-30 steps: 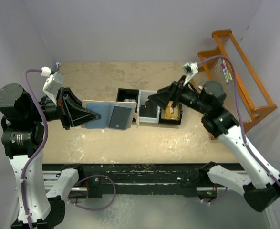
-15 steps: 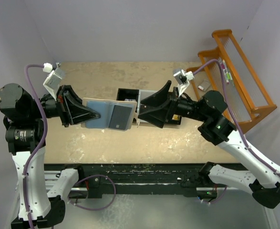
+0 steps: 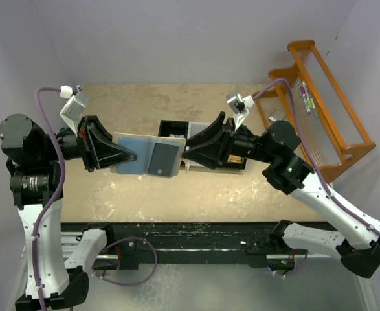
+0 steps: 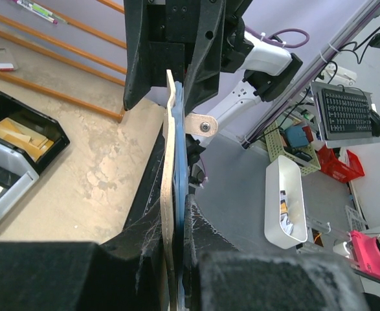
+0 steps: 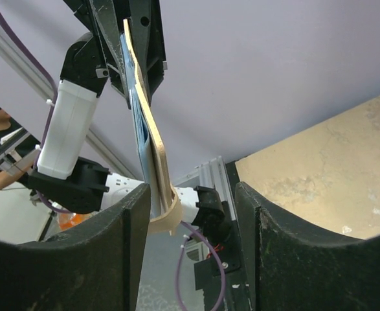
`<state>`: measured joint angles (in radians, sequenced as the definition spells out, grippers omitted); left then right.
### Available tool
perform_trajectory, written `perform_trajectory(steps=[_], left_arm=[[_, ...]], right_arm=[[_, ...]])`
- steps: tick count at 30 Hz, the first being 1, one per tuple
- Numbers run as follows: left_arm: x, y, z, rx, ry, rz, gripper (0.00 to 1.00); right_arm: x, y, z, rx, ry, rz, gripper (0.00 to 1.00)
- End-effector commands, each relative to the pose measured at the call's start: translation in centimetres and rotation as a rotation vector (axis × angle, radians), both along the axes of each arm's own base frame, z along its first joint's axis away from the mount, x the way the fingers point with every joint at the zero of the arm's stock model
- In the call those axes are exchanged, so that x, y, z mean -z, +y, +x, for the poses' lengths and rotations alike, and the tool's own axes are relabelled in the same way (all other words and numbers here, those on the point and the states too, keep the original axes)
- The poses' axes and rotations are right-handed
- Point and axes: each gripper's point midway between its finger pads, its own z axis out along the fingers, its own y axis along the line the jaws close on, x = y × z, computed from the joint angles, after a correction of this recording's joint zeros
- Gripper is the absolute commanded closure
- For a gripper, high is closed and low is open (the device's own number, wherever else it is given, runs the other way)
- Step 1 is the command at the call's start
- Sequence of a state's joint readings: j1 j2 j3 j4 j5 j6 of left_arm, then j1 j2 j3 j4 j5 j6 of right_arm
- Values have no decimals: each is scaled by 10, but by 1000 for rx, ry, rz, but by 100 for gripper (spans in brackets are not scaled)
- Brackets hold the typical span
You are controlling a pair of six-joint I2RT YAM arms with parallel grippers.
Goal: Take the credit cards out of the card holder
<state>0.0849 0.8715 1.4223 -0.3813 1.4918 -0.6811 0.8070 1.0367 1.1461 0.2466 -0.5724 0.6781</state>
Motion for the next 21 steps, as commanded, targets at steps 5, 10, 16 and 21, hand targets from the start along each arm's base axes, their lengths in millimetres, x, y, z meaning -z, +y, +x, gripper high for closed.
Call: perform_trajectory(steps=[5,10,16,21], left_arm=[[-2,0,0,4,-19,1,100],[-1,1,2,6,-10,1,100],[0,1,3,6,-11,1,100],[-1,1,3,4,-9,1,100]], right_arm=[[-29,1,-6,-22,-62,67,44],[-24,5,-9,-45,-61,54,37],[-18,4,-10,-51,-50,53,35],[-15,3,-13,-57,-54,52,34]])
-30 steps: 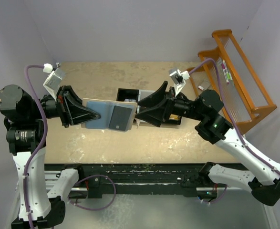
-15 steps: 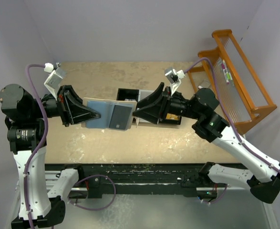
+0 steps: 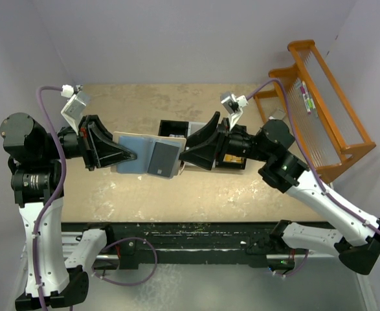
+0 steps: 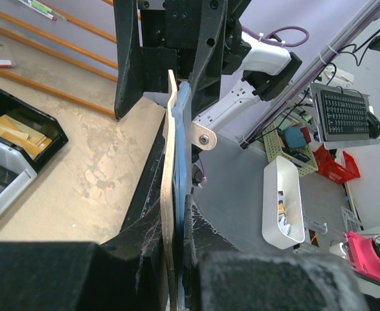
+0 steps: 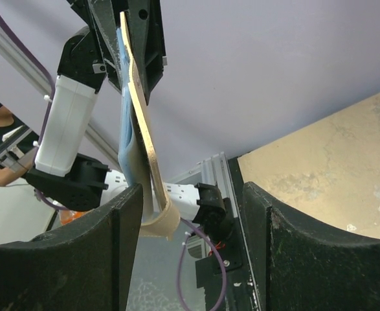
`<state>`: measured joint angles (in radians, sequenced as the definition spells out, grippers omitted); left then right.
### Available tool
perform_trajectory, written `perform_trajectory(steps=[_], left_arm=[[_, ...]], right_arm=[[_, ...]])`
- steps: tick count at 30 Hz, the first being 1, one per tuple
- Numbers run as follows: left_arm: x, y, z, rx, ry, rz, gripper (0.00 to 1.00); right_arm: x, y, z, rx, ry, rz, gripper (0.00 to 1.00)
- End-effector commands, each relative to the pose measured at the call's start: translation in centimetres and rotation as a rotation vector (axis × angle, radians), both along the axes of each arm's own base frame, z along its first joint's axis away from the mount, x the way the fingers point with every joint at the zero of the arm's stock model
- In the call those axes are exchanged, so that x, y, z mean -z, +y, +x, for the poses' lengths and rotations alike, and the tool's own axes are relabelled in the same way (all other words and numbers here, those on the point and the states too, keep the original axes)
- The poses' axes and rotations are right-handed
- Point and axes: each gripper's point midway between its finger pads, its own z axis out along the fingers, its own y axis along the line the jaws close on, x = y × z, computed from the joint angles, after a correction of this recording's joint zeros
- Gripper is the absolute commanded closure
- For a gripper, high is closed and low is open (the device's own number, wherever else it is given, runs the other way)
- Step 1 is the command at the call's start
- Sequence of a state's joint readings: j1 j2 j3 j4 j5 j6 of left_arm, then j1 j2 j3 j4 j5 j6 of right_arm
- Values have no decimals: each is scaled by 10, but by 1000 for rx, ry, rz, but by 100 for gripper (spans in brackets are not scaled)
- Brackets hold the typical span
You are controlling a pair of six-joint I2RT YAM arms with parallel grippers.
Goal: Take the credit cards out of the card holder
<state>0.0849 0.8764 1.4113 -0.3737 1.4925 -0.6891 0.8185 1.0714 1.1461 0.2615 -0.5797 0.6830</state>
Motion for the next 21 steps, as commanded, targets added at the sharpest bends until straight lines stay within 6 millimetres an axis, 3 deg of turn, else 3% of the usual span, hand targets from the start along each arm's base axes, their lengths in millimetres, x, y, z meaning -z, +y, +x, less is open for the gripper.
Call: perform_trajectory(steps=[1,9,15,21], left_arm=[[-4,0,0,3,-27,2,100],[-5,0,1,-1,-23,1,100],[-6,0,1,-2,-25,0,100],[-6,0,0,-3,-27,0,100]], right_arm=[[-22,-7,-16,-36,-73,68,34],[-24,-14,-31,-87,-99,104,44],[-28,-11,-29,-95,-96,109,55],[-29,-6,-27,-108,-88,114,58]])
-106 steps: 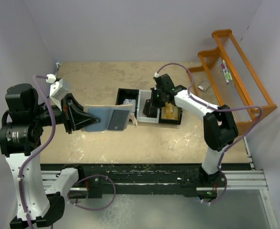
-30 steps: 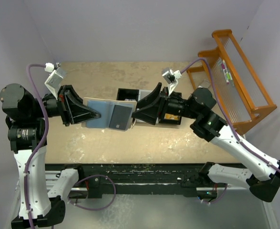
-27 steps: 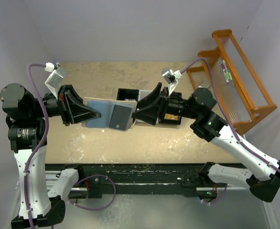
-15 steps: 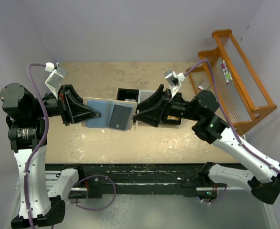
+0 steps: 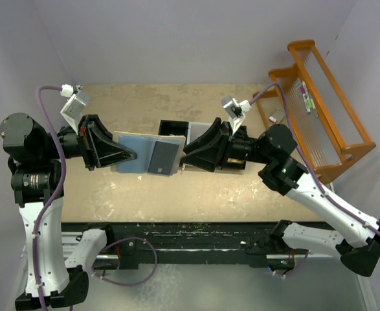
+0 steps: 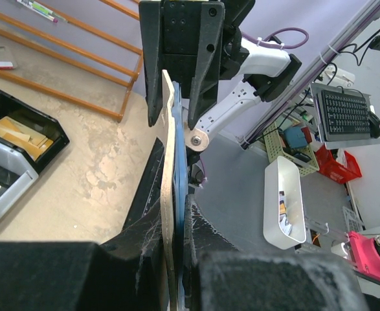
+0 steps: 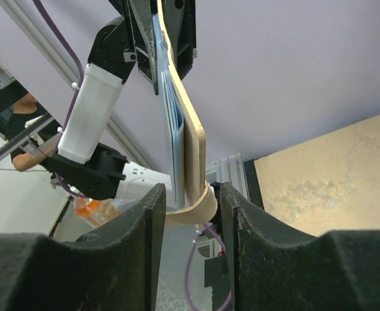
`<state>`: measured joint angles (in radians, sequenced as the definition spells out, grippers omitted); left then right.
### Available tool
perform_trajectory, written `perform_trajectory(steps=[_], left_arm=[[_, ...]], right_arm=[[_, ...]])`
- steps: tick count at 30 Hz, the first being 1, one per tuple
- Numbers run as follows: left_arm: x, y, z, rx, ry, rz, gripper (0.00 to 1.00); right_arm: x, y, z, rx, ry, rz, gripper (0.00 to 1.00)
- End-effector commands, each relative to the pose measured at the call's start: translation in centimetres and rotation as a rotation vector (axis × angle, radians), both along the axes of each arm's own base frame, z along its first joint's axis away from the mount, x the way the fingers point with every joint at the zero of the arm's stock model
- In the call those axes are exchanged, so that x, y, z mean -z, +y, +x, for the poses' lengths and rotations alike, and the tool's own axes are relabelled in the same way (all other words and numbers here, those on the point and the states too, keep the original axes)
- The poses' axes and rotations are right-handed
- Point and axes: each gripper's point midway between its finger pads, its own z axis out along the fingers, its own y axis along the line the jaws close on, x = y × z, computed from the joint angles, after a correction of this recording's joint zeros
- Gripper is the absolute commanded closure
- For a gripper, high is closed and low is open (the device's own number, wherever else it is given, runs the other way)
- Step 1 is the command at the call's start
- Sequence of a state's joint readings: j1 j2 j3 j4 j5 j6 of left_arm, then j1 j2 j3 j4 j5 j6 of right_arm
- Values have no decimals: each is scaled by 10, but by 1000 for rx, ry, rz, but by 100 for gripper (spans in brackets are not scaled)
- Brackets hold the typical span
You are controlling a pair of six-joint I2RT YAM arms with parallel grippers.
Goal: Take the credit cards out of the card holder
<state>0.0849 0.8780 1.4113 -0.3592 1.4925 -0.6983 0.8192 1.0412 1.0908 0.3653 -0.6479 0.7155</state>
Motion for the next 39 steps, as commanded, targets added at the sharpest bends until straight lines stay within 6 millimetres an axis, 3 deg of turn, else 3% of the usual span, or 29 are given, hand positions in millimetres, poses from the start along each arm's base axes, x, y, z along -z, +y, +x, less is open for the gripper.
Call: perform_trajectory(steps=[1,6,17,27,32,39], left_arm=[[-5,0,0,-3,-23,0,100],[-4,0,1,-4,-20,0,100],[-3,1,4,-11,-15,-1,100],[-4,0,3,-11,-17,-2,100],[-5,0,0,-4,-21,-1,100],[-5,0,-1,0,-18,0,100]], right_arm=[[-25,-1,-9,-34,-51,65,59],[-25,0,-7,-30,-41,64,62],[-22,4,-4,-25,-27,53,56],[-23,11,-2,-24,-17,50,56],[-24,8,-7,-38,-35,62,64],[-27,0,-33,-152,-87,97,79]])
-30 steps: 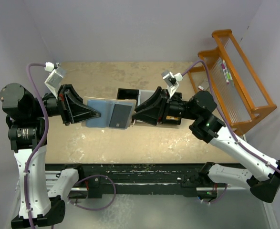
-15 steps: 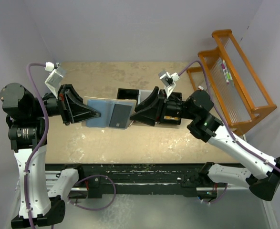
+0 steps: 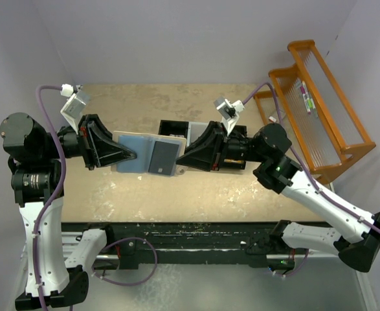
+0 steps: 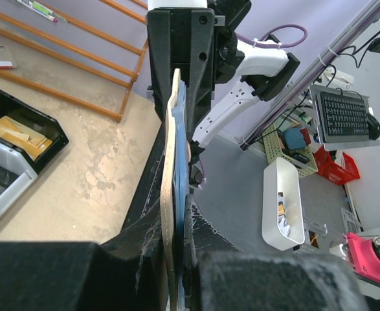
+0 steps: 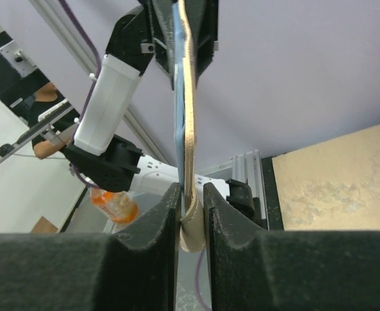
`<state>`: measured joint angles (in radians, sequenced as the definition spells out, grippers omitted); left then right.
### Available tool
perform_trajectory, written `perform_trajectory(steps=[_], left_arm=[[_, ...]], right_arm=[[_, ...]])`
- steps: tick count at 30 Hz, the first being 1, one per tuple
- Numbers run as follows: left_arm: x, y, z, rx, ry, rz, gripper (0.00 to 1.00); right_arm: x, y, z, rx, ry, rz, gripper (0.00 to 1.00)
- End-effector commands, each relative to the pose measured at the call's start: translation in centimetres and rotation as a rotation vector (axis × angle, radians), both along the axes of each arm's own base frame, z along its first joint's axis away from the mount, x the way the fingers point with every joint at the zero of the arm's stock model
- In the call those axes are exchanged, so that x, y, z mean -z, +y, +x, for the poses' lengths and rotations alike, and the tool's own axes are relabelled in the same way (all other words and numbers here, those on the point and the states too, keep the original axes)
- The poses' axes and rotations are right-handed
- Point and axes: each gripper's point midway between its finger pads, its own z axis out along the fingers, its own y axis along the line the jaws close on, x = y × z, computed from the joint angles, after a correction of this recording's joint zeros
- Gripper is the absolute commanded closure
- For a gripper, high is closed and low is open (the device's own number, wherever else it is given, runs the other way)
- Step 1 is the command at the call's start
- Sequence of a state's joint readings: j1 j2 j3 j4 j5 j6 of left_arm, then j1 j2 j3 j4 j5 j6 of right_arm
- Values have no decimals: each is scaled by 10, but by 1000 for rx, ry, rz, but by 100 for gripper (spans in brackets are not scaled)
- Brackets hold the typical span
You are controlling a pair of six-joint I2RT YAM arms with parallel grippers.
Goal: Take the credit cards out of the card holder
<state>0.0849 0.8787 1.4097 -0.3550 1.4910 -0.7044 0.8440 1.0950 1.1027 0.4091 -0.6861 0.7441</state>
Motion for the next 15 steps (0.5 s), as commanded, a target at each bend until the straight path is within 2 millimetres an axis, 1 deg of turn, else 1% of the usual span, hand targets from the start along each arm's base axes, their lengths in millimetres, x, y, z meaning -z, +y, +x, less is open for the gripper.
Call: perform_trajectory(steps=[1,3,9,12,15], left_arm=[[-5,0,-1,0,-24,1,100],[-5,0,-1,-1,-21,1,100],[-6,0,-4,2,-26,1,100],[-7,0,-4,1,-28,1,100],[-7,0,-4,0,-26,0,100]], right_arm=[[-31,-14,-28,-86,-98,109,81],[-32,-14,-25,-75,-90,105,82],[-32,-12,-24,-75,-84,102,83],[-30,-10,-18,-44,-64,90,84],[-27,-7,-9,-7,-42,65,82]])
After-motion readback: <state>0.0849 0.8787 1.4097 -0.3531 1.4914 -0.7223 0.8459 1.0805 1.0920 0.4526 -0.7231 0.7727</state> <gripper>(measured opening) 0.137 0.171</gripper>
